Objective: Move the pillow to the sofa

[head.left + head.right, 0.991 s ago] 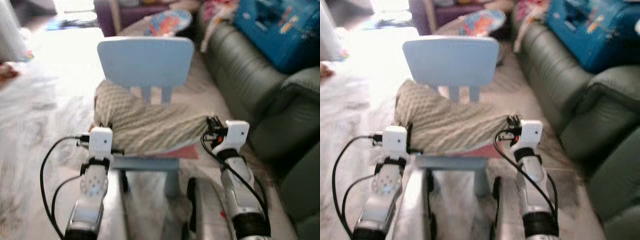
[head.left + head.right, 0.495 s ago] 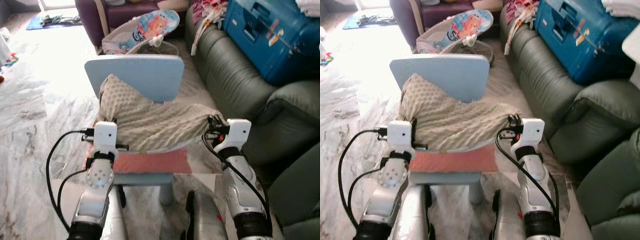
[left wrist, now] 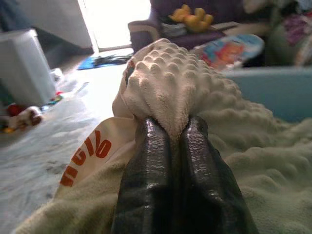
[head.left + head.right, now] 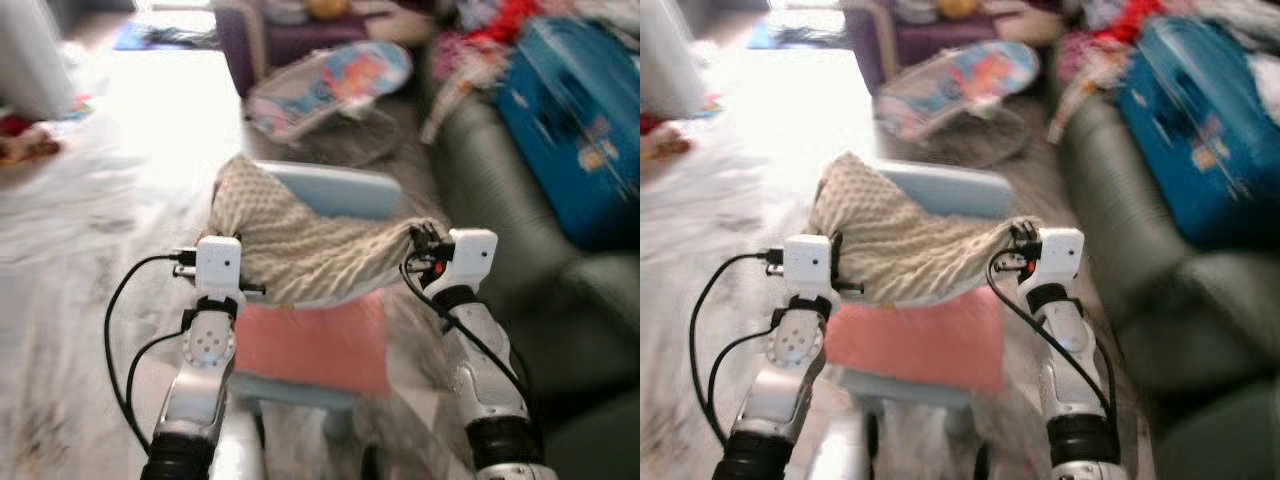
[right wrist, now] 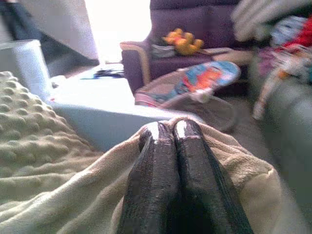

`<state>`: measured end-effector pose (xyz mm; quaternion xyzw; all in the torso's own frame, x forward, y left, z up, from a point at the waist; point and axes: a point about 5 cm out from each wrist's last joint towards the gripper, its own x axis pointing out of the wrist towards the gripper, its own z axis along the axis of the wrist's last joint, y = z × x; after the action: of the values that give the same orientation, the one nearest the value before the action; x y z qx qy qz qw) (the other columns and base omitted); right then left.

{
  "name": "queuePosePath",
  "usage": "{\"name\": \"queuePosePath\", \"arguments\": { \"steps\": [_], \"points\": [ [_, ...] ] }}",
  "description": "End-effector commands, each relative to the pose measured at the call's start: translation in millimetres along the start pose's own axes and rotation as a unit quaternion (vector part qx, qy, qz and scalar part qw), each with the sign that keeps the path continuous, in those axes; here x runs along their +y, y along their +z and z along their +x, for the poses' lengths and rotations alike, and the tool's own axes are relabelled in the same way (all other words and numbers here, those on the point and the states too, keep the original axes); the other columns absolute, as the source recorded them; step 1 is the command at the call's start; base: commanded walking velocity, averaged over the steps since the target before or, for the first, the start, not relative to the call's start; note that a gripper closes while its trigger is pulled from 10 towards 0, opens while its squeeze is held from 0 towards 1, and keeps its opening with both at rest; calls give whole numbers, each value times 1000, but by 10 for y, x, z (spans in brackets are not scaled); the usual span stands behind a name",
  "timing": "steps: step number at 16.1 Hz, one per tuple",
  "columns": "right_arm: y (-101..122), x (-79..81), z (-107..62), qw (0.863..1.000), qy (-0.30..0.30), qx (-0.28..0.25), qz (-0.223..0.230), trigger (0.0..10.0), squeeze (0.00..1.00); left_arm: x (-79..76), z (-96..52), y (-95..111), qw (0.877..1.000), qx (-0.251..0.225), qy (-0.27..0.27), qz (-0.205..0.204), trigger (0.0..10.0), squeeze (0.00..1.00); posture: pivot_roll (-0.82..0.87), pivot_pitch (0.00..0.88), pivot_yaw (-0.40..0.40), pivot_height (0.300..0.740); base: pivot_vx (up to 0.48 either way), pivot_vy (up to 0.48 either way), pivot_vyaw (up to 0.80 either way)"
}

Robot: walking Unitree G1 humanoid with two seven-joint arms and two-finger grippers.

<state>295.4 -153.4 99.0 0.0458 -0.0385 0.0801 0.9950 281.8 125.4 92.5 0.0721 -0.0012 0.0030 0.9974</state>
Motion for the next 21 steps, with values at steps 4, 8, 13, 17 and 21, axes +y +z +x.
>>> {"name": "queuePosePath", "arguments": {
  "steps": [4, 8, 13, 17, 21],
  "points": [
    [88, 65, 17, 1000, 18, -13, 1, 10000, 0, -33, -51, -137, 998, 31, -49, 11, 10000, 0, -9, 0, -42, 740, 0, 0, 0],
    [26, -2, -145, 1000, 13, 6, -2, 10000, 0, -139, -164, -220, 993, 40, -107, 10, 10000, 0, -11, 0, -38, 740, 0, 0, 0],
    [0, 2, -285, 1000, 9, 13, -14, 10000, 0, -4, -175, -174, 997, 22, -74, -16, 10000, 0, -18, 0, -25, 740, 0, 0, 0],
    [-1, 100, -317, 1000, -2, 11, 5, 10000, 0, 0, -200, -152, 995, 19, -92, -21, 10000, 0, -24, 0, -17, 740, 0, 0, 0],
    [-33, 59, -405, 1000, -18, 20, -2, 10000, 0, -50, -200, -118, 993, 13, -116, -20, 10000, 0, -41, 0, -6, 740, 0, 0, 0]
  ]
}}
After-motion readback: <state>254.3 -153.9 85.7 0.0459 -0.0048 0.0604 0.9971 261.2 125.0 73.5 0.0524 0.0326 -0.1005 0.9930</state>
